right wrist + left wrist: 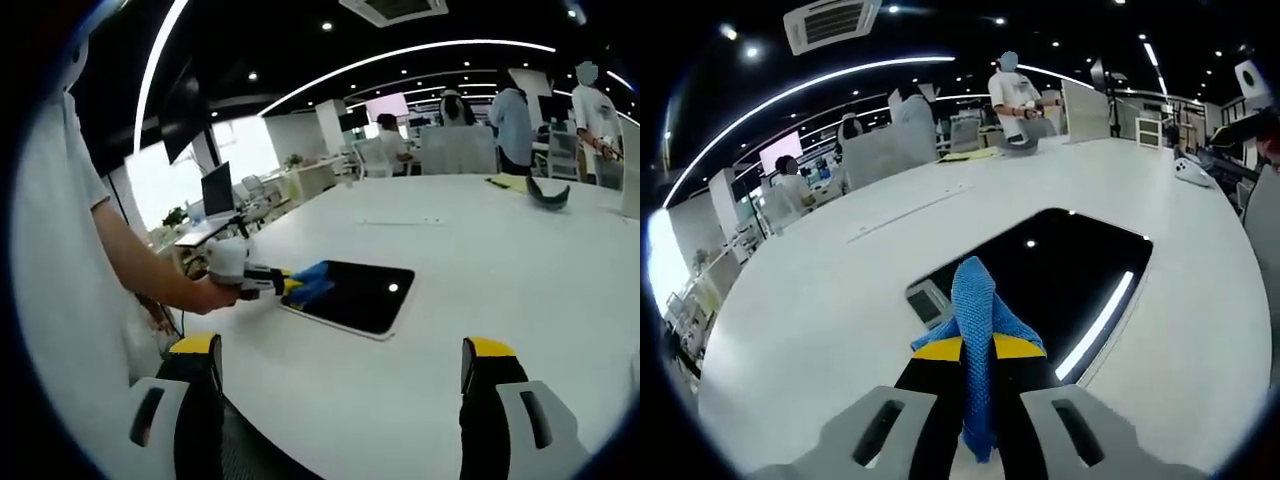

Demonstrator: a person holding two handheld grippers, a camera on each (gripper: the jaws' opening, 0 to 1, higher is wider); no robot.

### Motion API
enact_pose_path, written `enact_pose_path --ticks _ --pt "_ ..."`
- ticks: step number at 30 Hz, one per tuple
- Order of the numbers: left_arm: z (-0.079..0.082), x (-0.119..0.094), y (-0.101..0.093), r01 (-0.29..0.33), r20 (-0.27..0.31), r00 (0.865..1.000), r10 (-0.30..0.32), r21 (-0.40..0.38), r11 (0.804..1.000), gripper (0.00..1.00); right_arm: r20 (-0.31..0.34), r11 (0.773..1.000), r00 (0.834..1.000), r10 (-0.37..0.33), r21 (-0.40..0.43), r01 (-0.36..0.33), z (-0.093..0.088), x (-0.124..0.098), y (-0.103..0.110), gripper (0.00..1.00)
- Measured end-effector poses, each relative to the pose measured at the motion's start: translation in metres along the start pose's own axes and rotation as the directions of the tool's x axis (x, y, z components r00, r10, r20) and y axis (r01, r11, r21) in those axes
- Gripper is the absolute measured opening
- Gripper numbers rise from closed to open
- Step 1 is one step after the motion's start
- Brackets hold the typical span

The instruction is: Wipe the mirror surface with the cleaning cloth until all visible marks leave the cleaned area.

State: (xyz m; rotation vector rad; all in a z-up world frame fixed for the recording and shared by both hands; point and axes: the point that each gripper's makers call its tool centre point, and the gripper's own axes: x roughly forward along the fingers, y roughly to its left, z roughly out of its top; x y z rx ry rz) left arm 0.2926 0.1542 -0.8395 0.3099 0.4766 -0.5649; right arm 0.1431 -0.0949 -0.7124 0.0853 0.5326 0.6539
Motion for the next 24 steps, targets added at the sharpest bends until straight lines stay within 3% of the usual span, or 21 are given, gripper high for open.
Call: enact_pose_path --ticks 24 --pt "-0.01 -0.018 -0.008 -0.014 -0.018 1.0 0.014 -0.016 1.0 0.06 0.018 1.0 1.0 0.009 -0.013 -0.008 0.004 0.002 0.0 1.0"
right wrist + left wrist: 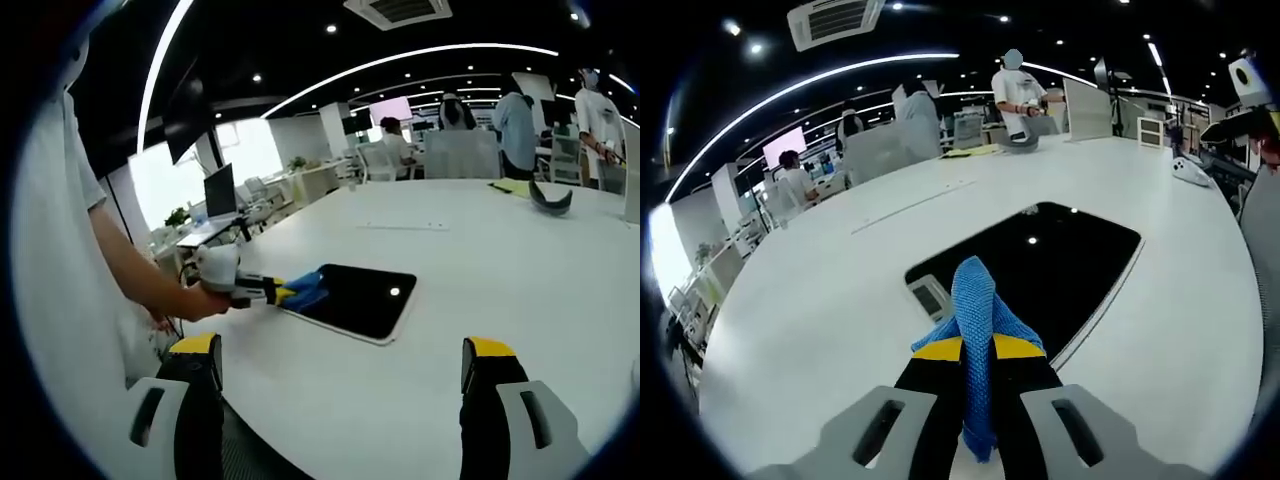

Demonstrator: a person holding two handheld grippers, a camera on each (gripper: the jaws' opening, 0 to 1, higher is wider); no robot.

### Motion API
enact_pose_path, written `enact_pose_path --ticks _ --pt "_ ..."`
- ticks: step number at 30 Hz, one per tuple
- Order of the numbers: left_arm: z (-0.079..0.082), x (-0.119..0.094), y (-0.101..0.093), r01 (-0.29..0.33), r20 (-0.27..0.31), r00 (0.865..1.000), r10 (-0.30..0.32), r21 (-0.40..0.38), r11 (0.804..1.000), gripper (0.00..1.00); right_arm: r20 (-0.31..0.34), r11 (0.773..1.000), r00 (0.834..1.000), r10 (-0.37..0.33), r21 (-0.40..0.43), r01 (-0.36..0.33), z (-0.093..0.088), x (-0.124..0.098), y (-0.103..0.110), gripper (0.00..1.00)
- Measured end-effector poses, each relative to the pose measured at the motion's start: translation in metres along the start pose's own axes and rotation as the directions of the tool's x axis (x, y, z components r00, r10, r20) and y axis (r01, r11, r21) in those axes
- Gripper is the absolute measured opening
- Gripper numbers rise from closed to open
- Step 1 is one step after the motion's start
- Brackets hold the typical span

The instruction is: Wipe the mirror surface with the cleaning cloth until all visible marks leave the cleaned area.

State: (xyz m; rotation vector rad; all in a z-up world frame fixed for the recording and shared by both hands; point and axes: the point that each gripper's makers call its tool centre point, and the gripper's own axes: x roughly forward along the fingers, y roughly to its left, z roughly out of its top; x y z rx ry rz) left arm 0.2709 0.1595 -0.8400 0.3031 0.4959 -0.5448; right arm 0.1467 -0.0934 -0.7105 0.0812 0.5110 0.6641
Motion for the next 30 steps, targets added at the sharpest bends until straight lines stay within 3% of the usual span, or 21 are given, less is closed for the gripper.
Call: enact_pose_path --ticks 30 --pt "-0.01 -0.018 -0.01 -0.024 -0.028 0.999 0.023 -0.016 1.0 0.06 0.015 1.0 0.999 0.031 0.003 -0.031 0.002 0.003 0.008 0.99"
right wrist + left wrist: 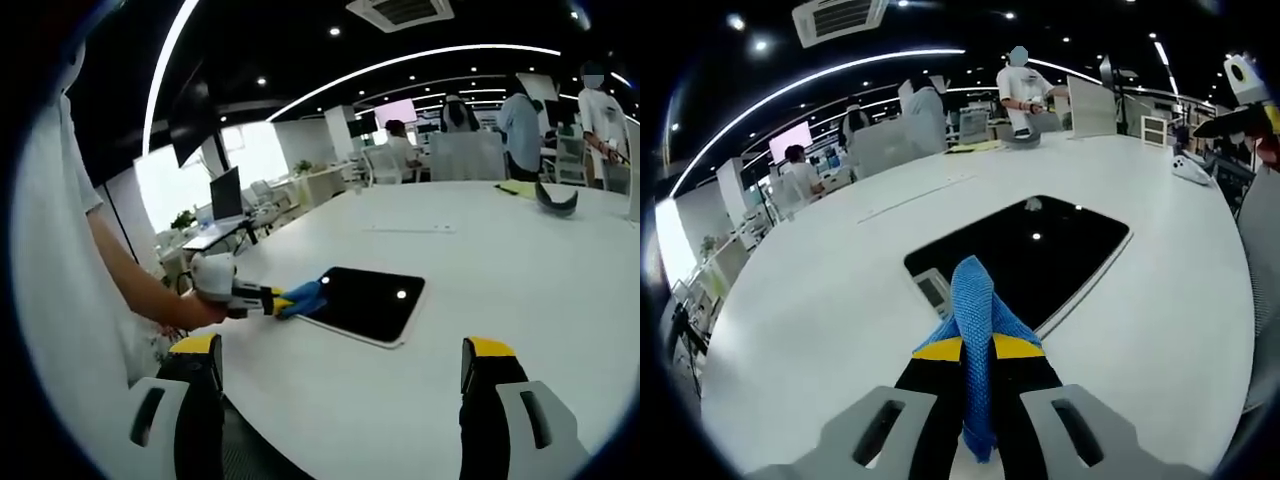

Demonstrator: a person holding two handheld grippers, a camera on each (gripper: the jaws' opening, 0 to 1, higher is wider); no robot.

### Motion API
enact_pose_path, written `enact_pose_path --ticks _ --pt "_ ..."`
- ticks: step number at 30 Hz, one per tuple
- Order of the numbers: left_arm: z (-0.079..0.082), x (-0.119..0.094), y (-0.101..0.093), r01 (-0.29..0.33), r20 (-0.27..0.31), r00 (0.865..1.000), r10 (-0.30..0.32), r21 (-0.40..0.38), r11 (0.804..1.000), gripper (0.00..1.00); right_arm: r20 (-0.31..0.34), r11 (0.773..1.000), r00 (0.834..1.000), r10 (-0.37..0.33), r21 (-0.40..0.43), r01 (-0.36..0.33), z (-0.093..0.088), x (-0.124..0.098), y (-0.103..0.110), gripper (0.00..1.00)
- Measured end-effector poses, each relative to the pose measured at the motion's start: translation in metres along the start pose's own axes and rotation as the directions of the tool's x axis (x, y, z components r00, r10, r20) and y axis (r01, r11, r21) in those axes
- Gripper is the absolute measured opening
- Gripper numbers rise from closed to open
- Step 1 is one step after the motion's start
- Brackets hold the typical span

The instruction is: Wipe the mirror surface with the cleaning cloth until all visible marks leave the cleaned area.

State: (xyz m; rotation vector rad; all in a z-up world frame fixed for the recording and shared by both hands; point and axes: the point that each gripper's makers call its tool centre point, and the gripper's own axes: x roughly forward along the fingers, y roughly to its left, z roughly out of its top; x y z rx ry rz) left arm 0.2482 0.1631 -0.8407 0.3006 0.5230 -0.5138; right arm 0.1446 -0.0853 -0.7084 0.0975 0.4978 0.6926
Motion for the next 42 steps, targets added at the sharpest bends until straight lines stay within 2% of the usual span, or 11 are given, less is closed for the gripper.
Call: enact_pose_path --ticks 7,10,16,28,42 --pt "0.0 0.001 0.0 -0.006 -0.035 0.999 0.006 -0.003 1.0 0.06 0.005 1.0 1.0 0.013 0.004 -0.013 0.006 -0.002 0.004 0.99" --pt "0.0 0.0 0.002 -0.004 -0.027 1.0 0.003 -0.05 0.999 0.06 0.006 1.0 1.0 0.012 0.002 -0.012 0.009 -0.004 0.0 0.99" --pt "0.0 0.0 0.001 0.01 -0.037 0.999 -0.012 -0.052 0.999 0.06 0.006 1.0 1.0 0.016 0.0 -0.016 0.013 -0.004 -0.006 0.99" --pt "0.0 -0.003 0.001 0.032 -0.048 0.998 -0.034 -0.052 0.998 0.06 0.003 0.999 0.999 0.041 0.009 -0.041 0.008 0.004 -0.002 0.99" --pt "0.002 -0.026 0.012 0.007 -0.042 0.999 -0.01 -0.067 0.998 0.06 0.01 0.998 0.998 0.06 0.011 -0.06 0.007 0.008 0.004 0.99"
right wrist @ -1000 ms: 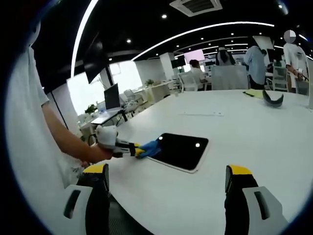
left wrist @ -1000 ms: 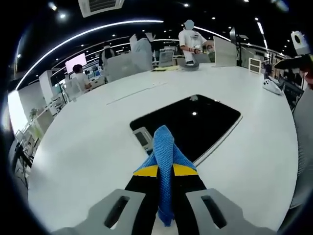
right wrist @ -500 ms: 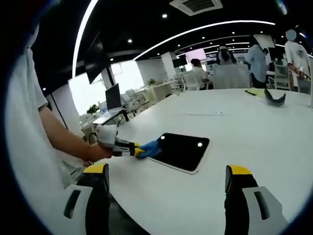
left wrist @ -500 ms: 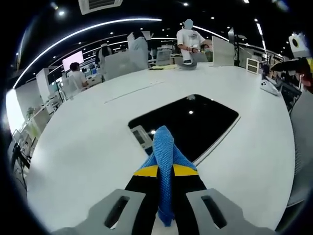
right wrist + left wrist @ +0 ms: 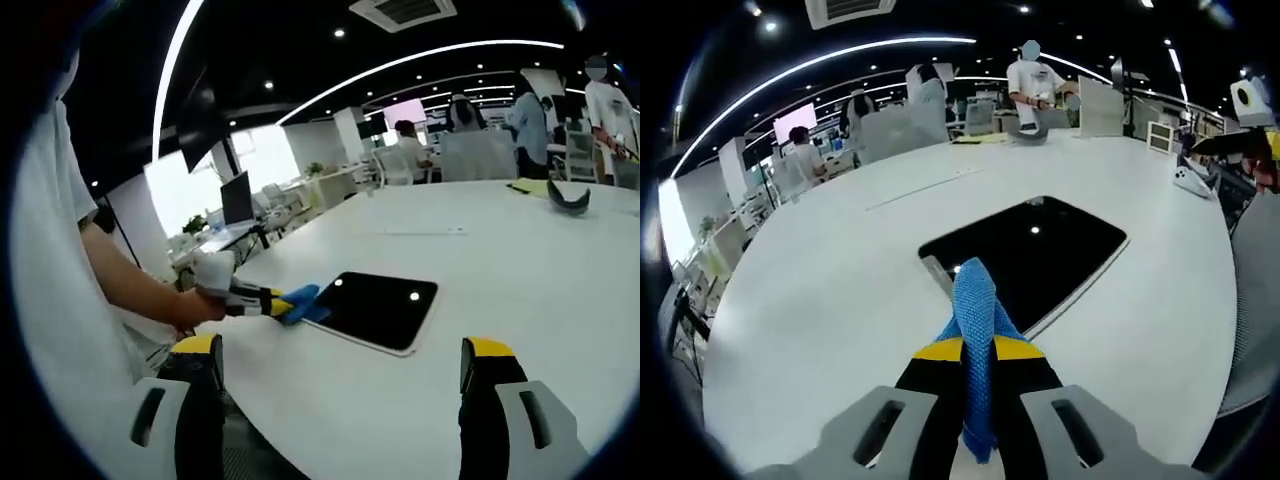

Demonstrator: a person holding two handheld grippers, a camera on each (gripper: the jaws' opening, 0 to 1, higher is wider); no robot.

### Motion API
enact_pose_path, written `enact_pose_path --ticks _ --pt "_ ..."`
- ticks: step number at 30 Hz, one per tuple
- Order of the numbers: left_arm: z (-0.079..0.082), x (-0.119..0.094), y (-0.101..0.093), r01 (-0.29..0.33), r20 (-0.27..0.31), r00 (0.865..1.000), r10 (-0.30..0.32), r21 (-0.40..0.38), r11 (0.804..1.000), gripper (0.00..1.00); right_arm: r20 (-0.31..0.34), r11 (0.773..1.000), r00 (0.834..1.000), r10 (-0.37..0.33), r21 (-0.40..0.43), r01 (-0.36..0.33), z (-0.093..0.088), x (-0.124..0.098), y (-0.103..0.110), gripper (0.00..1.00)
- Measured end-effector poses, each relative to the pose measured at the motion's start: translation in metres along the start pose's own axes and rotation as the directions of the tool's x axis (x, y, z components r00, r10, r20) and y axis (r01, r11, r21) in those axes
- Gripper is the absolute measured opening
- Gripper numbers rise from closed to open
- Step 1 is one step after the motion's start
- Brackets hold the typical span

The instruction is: Wipe the mirror surface with the cleaning cloth until all visible marks leave the cleaned area.

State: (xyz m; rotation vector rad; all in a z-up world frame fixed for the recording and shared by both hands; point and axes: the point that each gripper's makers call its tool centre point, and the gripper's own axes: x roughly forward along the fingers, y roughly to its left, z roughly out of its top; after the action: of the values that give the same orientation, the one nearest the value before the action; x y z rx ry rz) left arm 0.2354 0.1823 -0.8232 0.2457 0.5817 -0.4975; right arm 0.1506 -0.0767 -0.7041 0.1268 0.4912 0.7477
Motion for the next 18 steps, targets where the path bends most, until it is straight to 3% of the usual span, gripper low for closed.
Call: enact_pose_path --ticks 18 --pt "-0.007 -0.046 0.007 -0.031 0.013 0.999 0.032 -0.028 0.999 0.06 0.015 1.0 0.999 0.029 -0.008 -0.029 0.0 0.005 0.01 0.99"
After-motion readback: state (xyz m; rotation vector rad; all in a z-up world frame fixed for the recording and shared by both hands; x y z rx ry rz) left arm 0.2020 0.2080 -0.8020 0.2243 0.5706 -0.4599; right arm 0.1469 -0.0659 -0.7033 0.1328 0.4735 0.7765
